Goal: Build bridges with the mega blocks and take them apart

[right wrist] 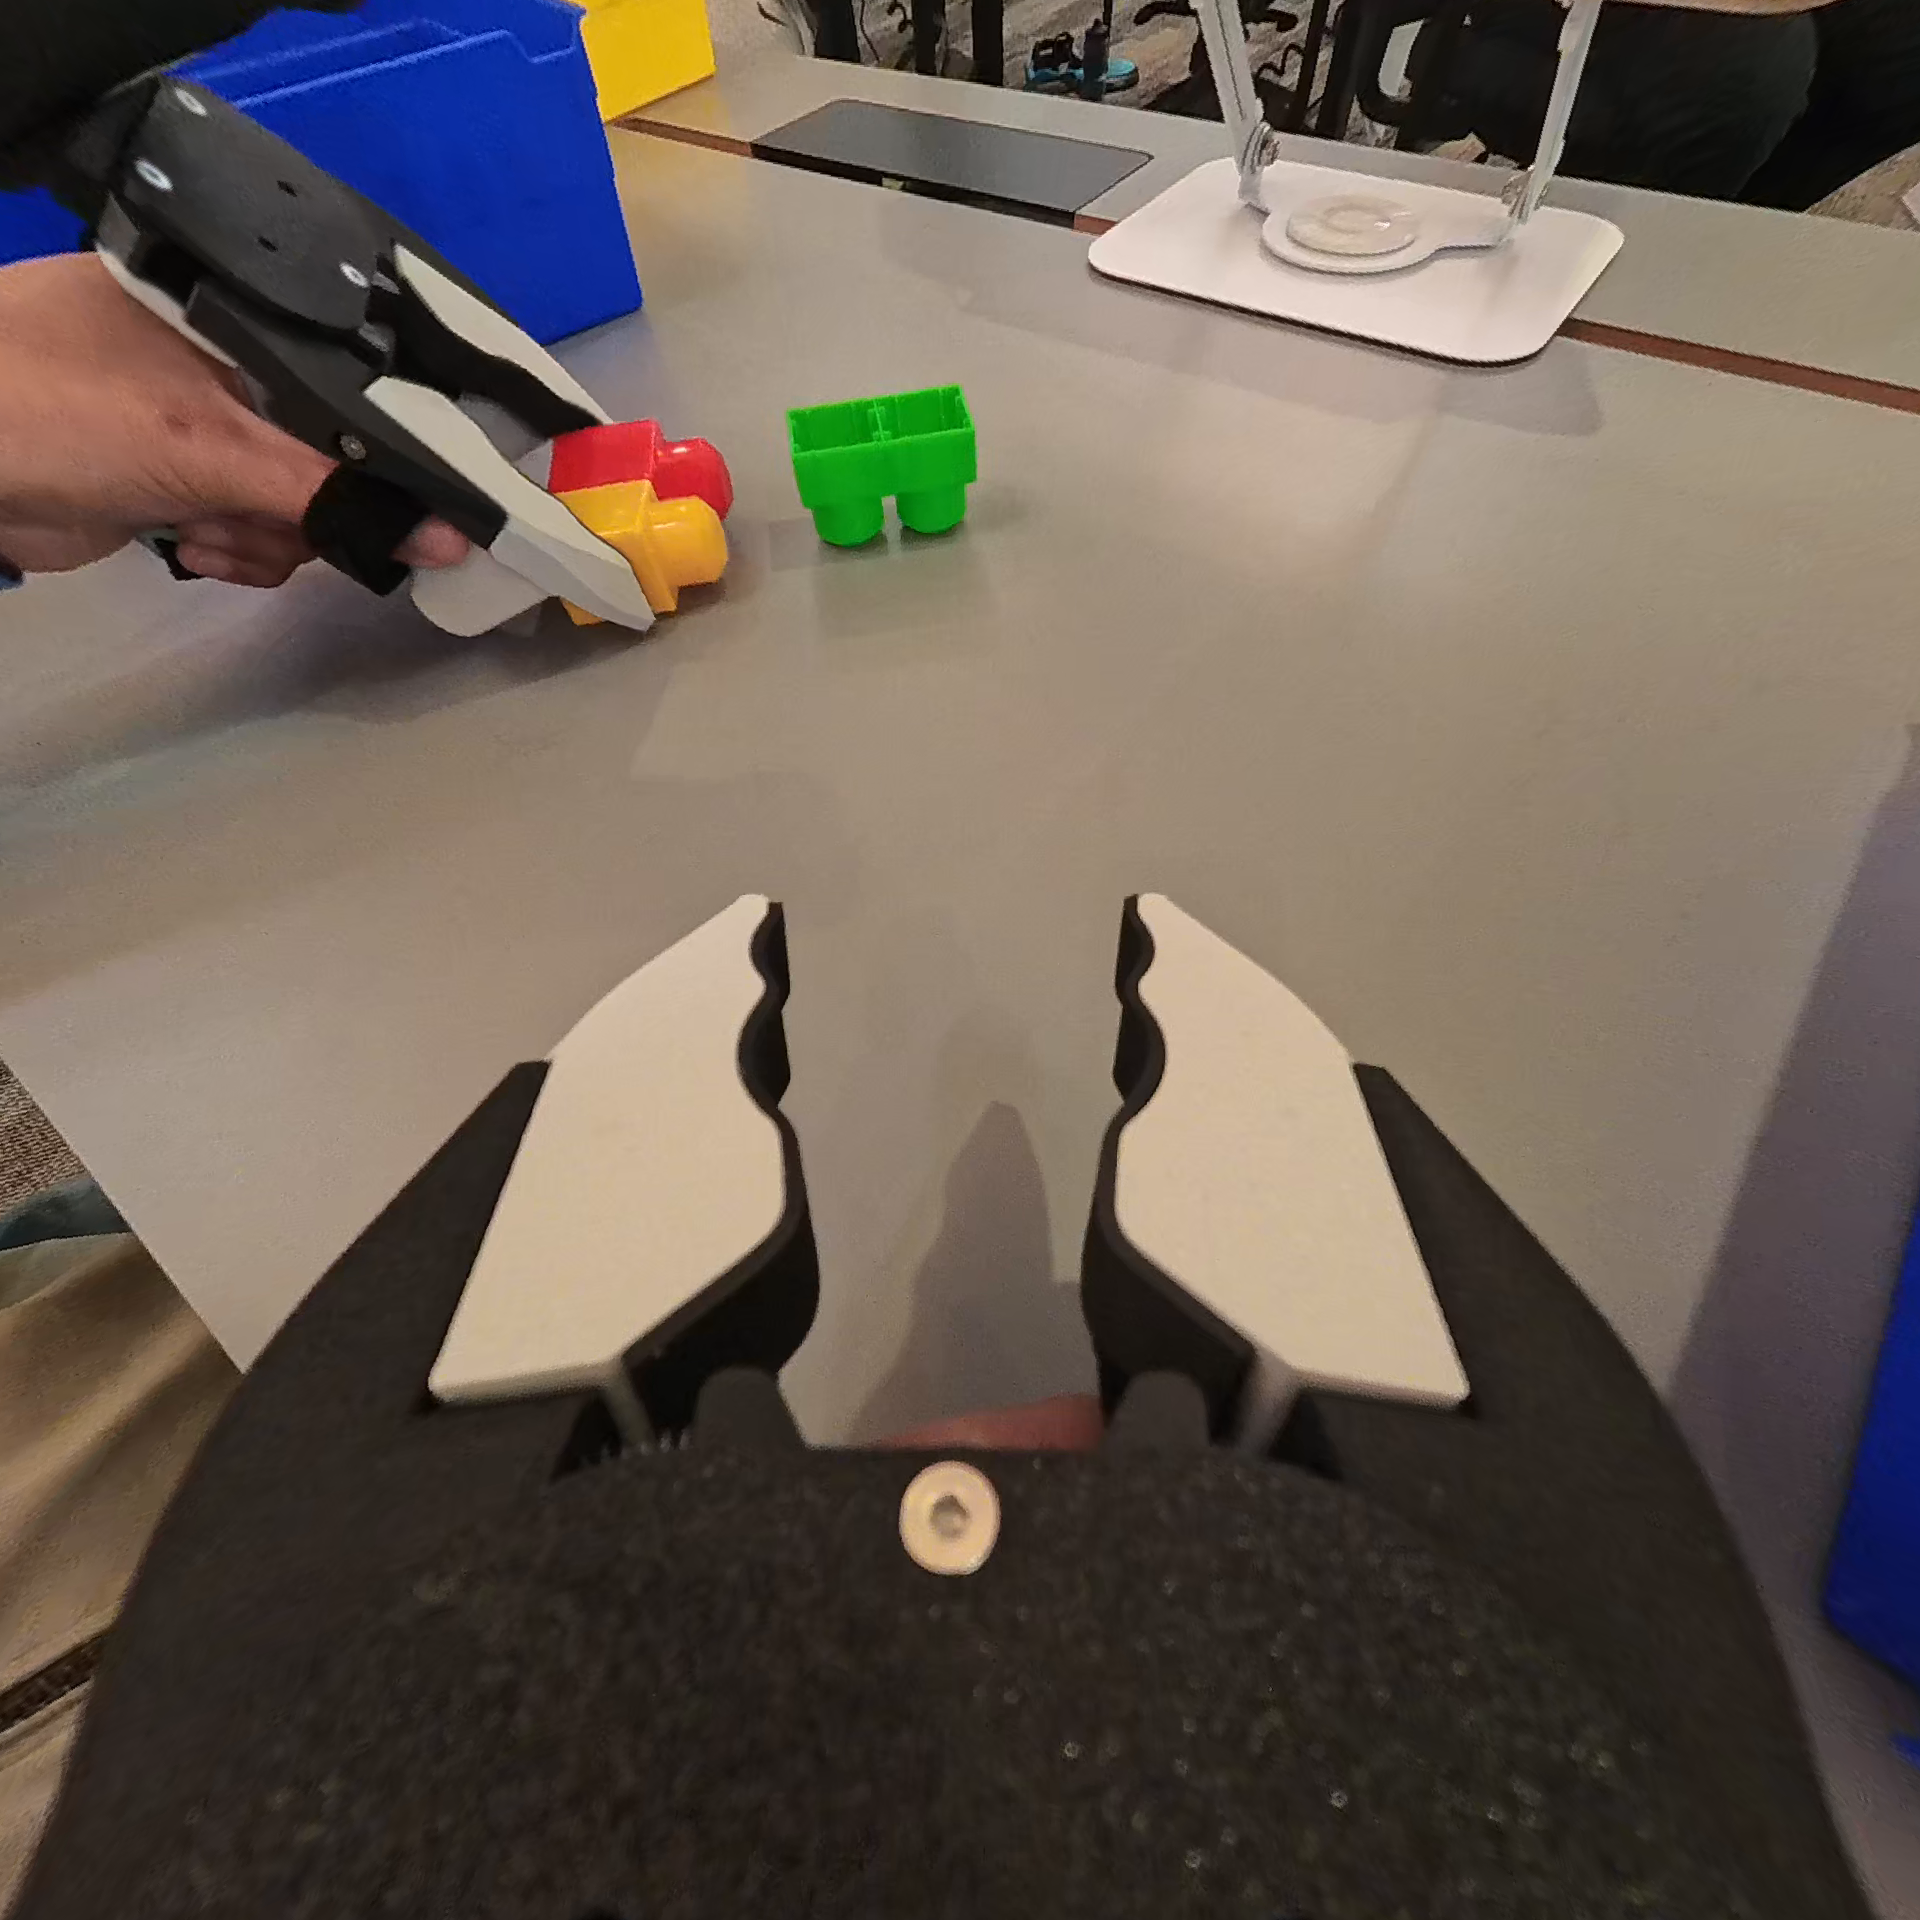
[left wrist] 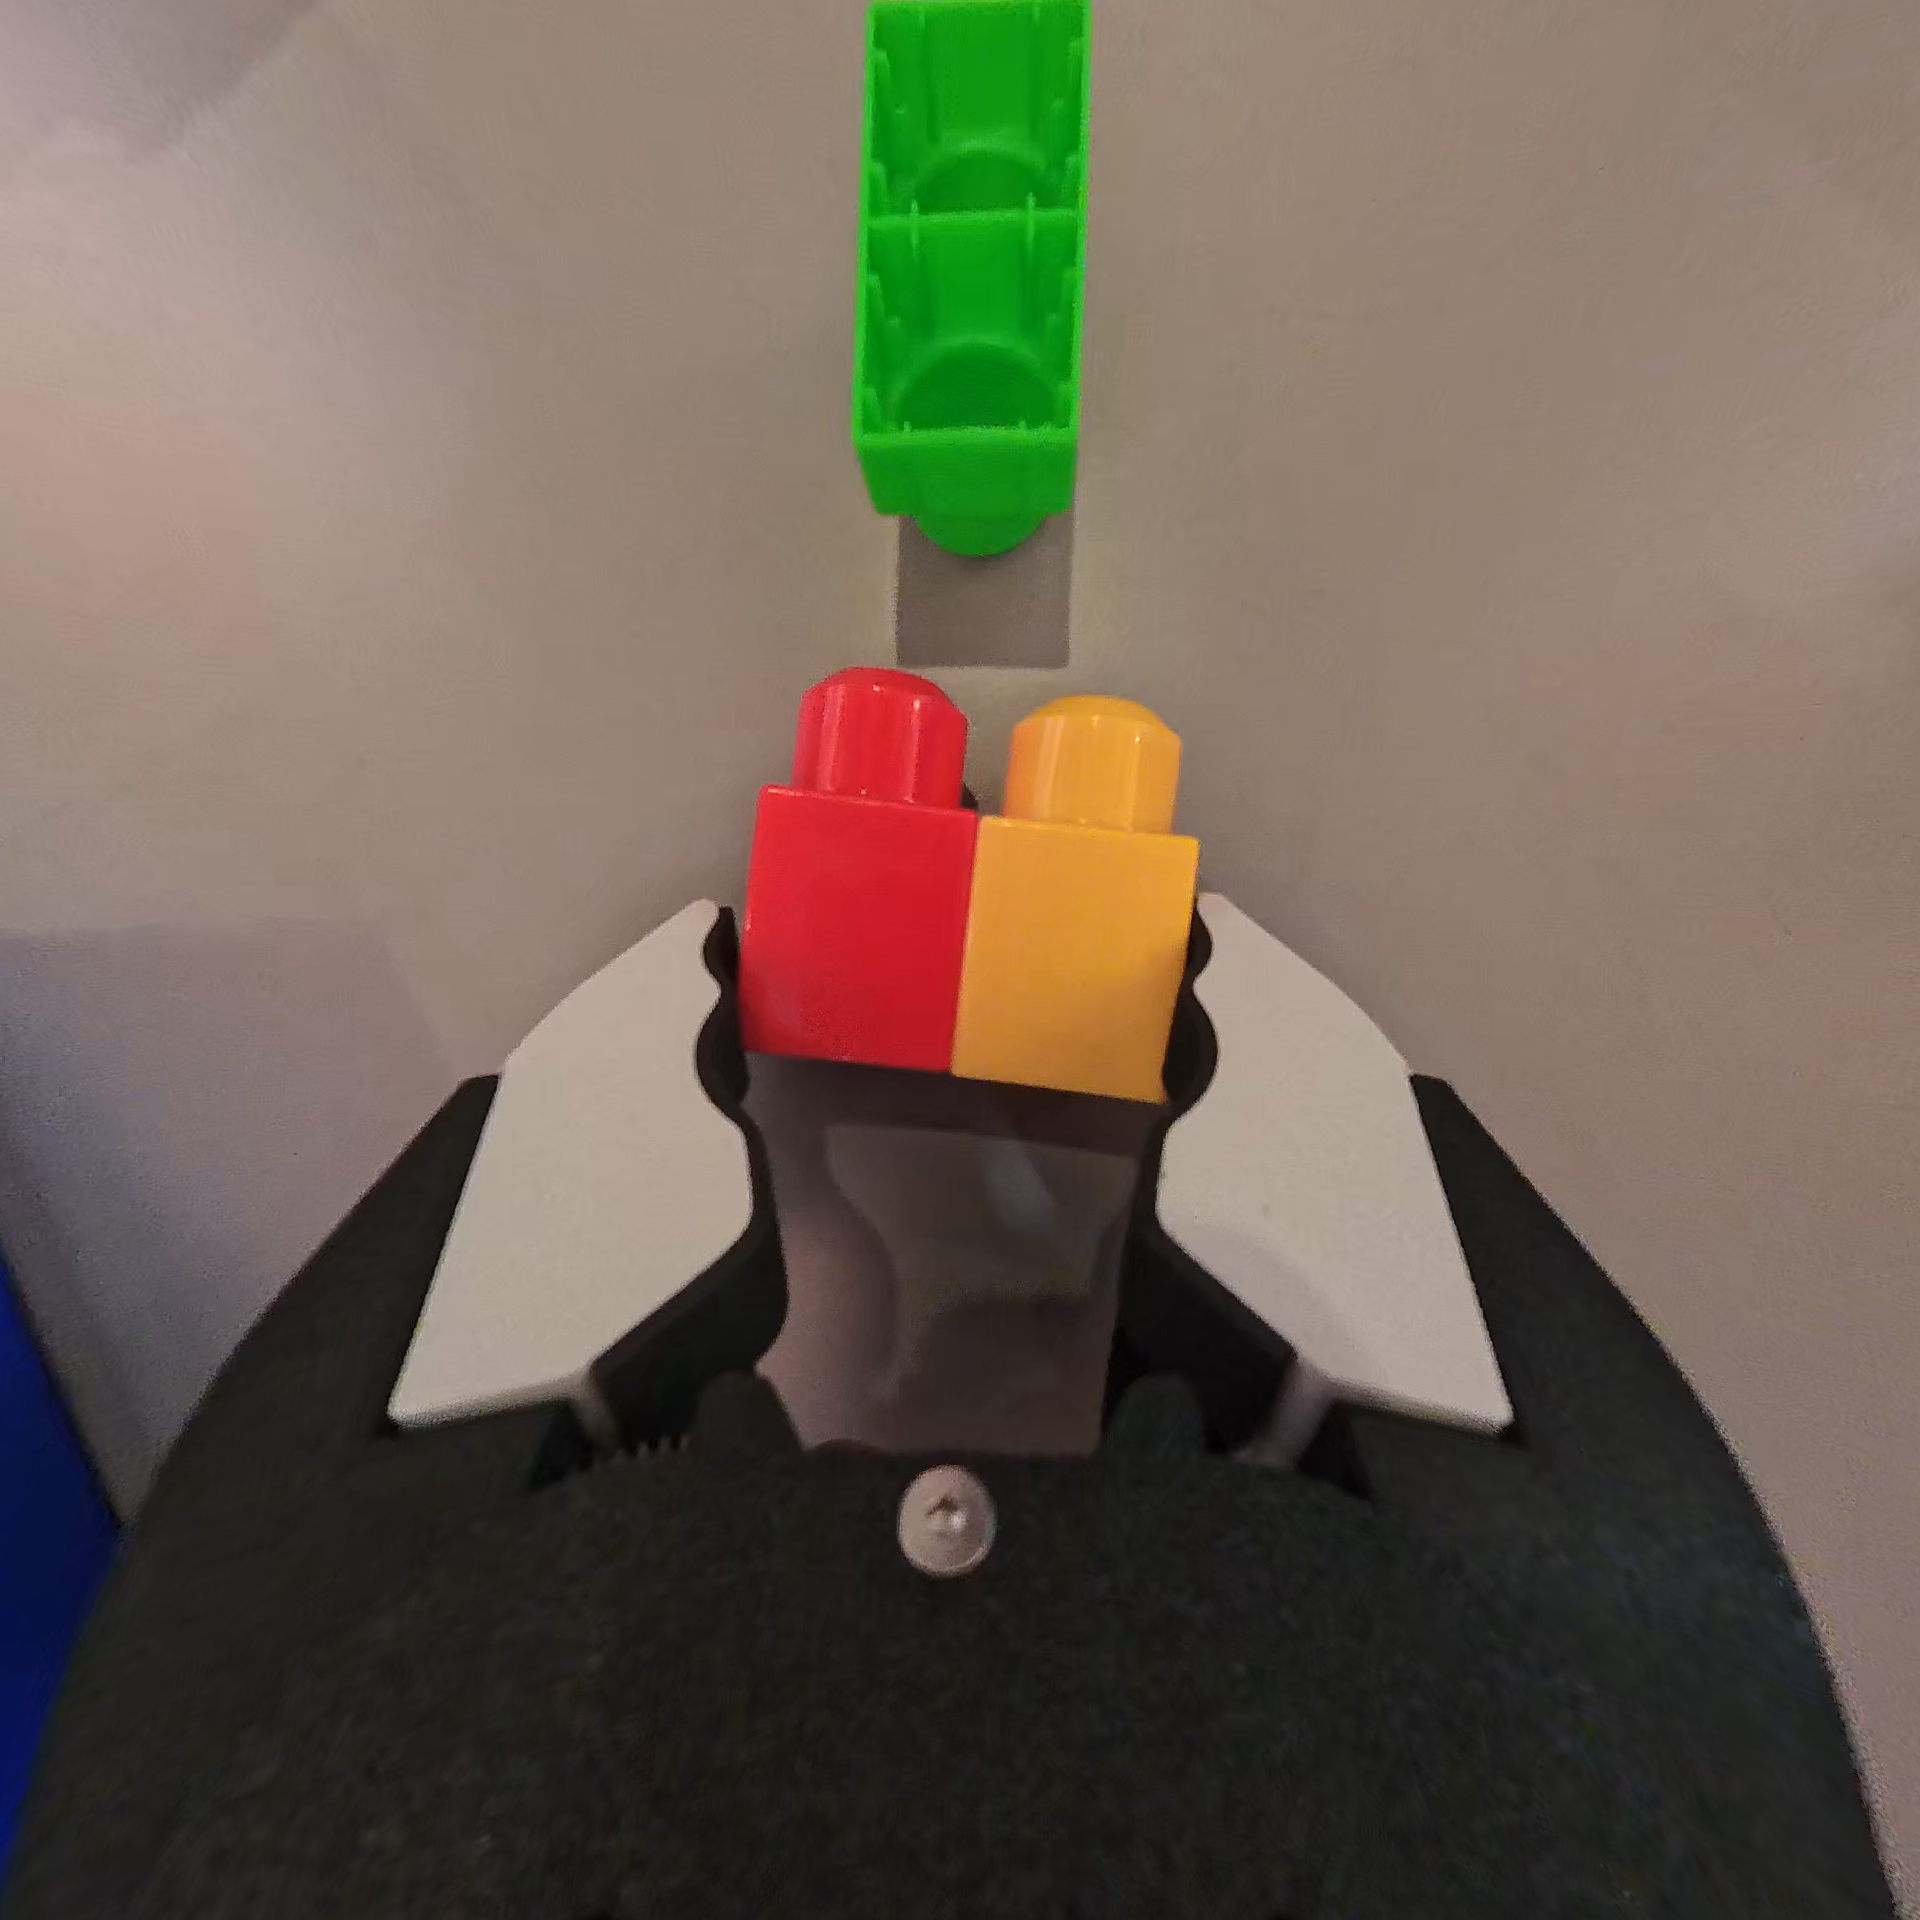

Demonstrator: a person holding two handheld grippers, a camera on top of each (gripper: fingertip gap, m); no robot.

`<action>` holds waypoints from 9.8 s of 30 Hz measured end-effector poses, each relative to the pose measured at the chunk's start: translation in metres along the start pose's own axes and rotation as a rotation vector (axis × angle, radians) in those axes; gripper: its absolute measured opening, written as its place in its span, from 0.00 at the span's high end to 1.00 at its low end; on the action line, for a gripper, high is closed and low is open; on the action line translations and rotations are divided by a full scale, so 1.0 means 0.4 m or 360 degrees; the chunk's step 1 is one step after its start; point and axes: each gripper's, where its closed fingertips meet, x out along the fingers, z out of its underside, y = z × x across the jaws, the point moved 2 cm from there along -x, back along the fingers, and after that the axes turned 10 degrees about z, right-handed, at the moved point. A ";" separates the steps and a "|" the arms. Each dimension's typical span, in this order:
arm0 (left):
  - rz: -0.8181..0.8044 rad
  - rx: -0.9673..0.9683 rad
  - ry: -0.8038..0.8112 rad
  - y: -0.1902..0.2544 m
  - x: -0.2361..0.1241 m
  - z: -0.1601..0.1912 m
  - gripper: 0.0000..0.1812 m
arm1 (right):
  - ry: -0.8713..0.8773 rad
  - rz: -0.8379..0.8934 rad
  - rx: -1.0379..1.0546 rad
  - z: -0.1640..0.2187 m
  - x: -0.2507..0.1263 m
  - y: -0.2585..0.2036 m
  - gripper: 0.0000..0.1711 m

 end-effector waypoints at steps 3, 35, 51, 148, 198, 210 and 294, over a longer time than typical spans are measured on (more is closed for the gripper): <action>0.0008 -0.0007 0.0042 0.001 -0.010 -0.002 0.57 | 0.0000 0.0000 -0.0003 0.000 0.001 -0.001 0.65; 0.0076 0.0081 0.0118 -0.001 -0.026 0.036 0.48 | -0.0004 -0.0021 -0.0028 -0.003 -0.001 -0.018 0.65; 0.0243 0.0141 0.0173 0.008 0.018 0.008 0.46 | 0.0005 -0.0021 -0.0034 -0.007 -0.005 -0.017 0.65; 0.0430 0.0180 0.0211 0.043 -0.009 0.019 0.52 | -0.0006 -0.0048 -0.0020 -0.002 -0.002 -0.026 0.65; 0.0318 0.0308 0.0239 0.043 -0.031 0.053 0.59 | -0.0004 -0.0050 -0.0014 -0.003 -0.007 -0.025 0.65; 0.0191 0.0373 0.0512 0.057 -0.078 0.015 0.59 | -0.0013 -0.0073 0.0026 -0.008 0.006 -0.018 0.65; 0.0204 0.0301 0.0628 0.060 -0.177 0.121 0.59 | -0.0698 -0.1051 -0.0255 -0.067 0.202 -0.159 0.99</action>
